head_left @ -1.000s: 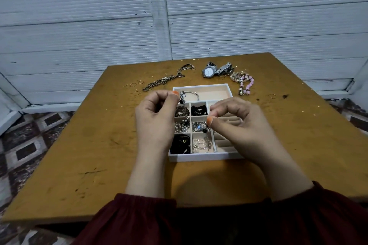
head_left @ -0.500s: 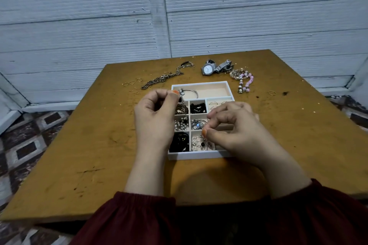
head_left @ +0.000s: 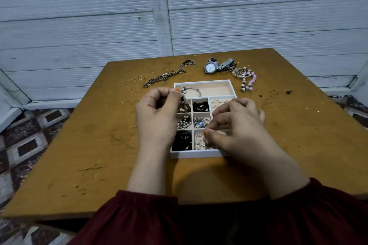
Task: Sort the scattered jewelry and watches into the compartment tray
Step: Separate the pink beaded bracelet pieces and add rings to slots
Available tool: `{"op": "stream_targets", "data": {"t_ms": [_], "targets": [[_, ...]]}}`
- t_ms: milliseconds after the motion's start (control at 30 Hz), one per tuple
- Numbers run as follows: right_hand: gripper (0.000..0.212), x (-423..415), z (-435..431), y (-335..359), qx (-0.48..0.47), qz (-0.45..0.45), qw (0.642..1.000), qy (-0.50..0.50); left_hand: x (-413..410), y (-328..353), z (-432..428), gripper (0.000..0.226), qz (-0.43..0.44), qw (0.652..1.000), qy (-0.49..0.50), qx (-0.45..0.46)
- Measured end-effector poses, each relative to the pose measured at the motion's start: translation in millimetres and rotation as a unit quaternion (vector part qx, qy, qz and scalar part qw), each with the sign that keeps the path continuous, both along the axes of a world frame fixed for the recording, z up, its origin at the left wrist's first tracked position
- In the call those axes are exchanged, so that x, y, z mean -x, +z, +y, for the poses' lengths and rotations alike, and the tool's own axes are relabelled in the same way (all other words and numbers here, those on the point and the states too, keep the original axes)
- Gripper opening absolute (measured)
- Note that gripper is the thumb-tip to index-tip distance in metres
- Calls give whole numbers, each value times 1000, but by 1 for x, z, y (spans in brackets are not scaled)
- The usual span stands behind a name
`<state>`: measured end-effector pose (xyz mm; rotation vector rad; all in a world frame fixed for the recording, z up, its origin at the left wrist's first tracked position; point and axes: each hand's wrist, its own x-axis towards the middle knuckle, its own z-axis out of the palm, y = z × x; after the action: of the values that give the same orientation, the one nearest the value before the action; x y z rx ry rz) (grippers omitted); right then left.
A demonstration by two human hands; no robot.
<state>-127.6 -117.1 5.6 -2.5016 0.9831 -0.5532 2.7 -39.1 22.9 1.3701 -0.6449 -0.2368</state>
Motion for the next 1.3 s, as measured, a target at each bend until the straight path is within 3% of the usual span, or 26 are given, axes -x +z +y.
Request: {"op": "stream_targets", "data": {"t_ms": [367, 767, 867, 967, 1133, 1300], "targets": [[5, -3, -2, -3, 37, -17, 999, -28, -1, 0, 0, 21, 0, 1000, 4, -3], [5, 20, -22, -3, -15, -132, 987, -85, -1, 1, 5, 21, -13, 999, -31, -29], [8, 31, -33, -8, 2, -112, 984, -142, -4, -4, 7, 10, -17, 996, -65, -55], [12, 41, -42, -14, 16, -57, 982, -180, -5, -6, 10, 24, -29, 991, -87, -100], [16, 52, -49, -20, 13, -29, 983, -180, -1, -1, 12, 9, -68, 979, -102, -163], [22, 54, -48, -24, 18, 3, 985, -169, 1, 0, 12, 17, -78, 973, -145, -160]]}}
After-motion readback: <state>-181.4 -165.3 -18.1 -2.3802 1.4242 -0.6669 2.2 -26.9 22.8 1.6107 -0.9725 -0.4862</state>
